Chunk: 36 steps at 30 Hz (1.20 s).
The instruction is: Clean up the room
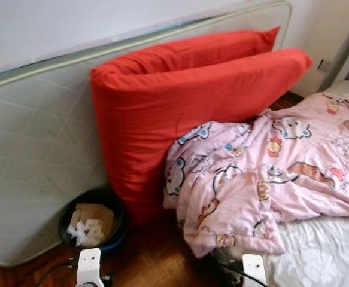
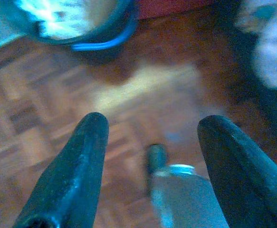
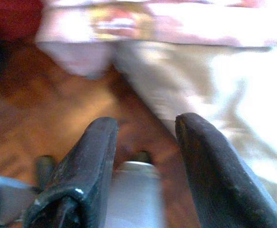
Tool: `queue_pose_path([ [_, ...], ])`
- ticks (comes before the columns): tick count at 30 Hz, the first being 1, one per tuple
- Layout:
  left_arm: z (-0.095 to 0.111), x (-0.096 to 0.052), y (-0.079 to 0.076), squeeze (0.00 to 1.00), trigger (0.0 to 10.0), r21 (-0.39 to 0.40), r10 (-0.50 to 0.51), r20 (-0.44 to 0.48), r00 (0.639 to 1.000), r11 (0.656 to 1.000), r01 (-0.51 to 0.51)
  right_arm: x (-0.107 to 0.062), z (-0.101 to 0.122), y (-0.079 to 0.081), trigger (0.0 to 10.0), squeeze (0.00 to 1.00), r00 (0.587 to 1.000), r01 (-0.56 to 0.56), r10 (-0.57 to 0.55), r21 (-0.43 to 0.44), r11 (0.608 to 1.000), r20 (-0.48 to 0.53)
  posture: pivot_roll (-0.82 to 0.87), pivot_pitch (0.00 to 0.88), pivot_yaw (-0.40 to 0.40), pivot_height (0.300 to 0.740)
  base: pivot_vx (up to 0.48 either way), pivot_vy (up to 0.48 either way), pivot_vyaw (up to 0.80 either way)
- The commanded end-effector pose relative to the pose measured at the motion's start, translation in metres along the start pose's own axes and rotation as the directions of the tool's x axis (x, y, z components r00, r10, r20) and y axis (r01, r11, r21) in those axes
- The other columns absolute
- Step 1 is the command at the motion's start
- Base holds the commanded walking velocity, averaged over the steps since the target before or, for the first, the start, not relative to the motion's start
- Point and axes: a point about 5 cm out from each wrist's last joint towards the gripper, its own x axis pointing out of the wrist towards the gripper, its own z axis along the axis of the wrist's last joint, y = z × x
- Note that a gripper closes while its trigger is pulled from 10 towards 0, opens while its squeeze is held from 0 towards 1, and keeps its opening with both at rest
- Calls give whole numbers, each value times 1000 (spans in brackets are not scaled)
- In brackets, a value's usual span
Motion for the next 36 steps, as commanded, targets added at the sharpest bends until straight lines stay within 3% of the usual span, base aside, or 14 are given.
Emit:
queue_pose_path([
  [1, -4, -2, 15, 0, 10000, 2, 39, -18, 999, 999, -39, 1, 4, 7, 10000, 0, 1000, -20, 20, 5, 1000, 10, 28, 44, 12, 740, 289, 0, 0],
  [15, 0, -1, 14, 0, 10000, 2, 35, 0, 999, 999, -35, 1, 2, 2, 10000, 0, 1000, 1, -1, 7, 1000, -10, 27, 49, 14, 740, 286, 0, -98],
  [26, 6, 0, 12, 0, 10000, 1, 33, 27, 999, 999, -33, 1, 2, 2, 10000, 0, 1000, -3, 3, 19, 1000, -6, 27, 54, 14, 740, 0, 0, -718],
  [36, 10, 0, 11, 0, 10000, 2, 36, 44, 998, 999, -36, 3, 13, 4, 10000, 0, 999, -23, 22, 23, 999, 47, 27, 83, 20, 740, 0, 0, 0],
])
